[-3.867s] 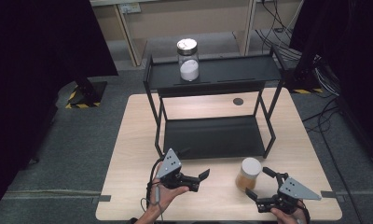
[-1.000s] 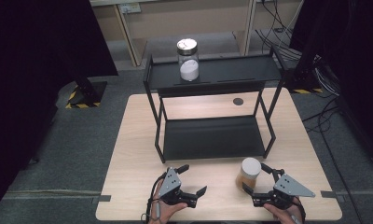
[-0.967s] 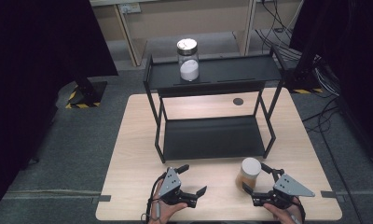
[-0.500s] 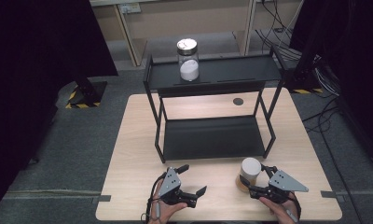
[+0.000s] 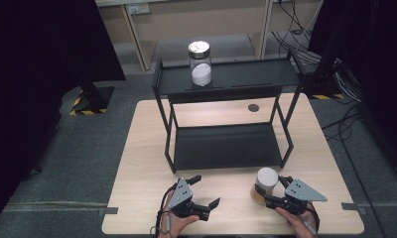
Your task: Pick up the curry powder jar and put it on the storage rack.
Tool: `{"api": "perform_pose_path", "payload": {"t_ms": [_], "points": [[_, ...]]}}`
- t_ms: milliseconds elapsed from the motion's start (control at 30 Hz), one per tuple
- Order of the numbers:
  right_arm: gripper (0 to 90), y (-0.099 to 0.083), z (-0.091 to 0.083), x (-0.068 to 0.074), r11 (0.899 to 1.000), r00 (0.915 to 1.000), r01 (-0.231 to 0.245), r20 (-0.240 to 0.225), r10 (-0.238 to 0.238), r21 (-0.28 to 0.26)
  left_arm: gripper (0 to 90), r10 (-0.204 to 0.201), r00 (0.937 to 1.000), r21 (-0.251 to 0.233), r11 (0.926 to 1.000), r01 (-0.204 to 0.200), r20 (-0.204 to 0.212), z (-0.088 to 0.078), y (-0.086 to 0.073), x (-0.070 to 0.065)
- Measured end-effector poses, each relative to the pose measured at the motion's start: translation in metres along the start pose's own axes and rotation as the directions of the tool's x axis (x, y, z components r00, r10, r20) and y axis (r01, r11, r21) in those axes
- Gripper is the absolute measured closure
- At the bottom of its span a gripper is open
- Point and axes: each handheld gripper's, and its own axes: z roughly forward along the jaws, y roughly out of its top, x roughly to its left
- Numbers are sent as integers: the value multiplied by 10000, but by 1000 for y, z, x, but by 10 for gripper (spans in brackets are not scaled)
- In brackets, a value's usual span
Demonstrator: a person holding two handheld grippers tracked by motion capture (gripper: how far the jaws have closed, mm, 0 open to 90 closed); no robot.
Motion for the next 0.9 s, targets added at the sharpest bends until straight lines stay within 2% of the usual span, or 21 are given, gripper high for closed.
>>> {"api": "perform_pose_path", "payload": {"t_ms": [133,367,533,900], "points": [[354,1,-1,-1,9998,9998,-175,-117,175,3,19,-6,10000,17,10000,6,-12,0,0,0],[354,10,-4,1,9999,9999,-40,-149,39,-106,19,4,10000,15,10000,-4,-48,0,0,0],[354,20,-5,2,9998,9997,194,-132,-195,-73,19,-33,10000,-14,10000,33,-52,0,-1,1],[354,44,-6,-1,9991,9992,355,-195,-360,-236,19,-86,9999,-66,9999,86,-116,-1,-1,2]]}}
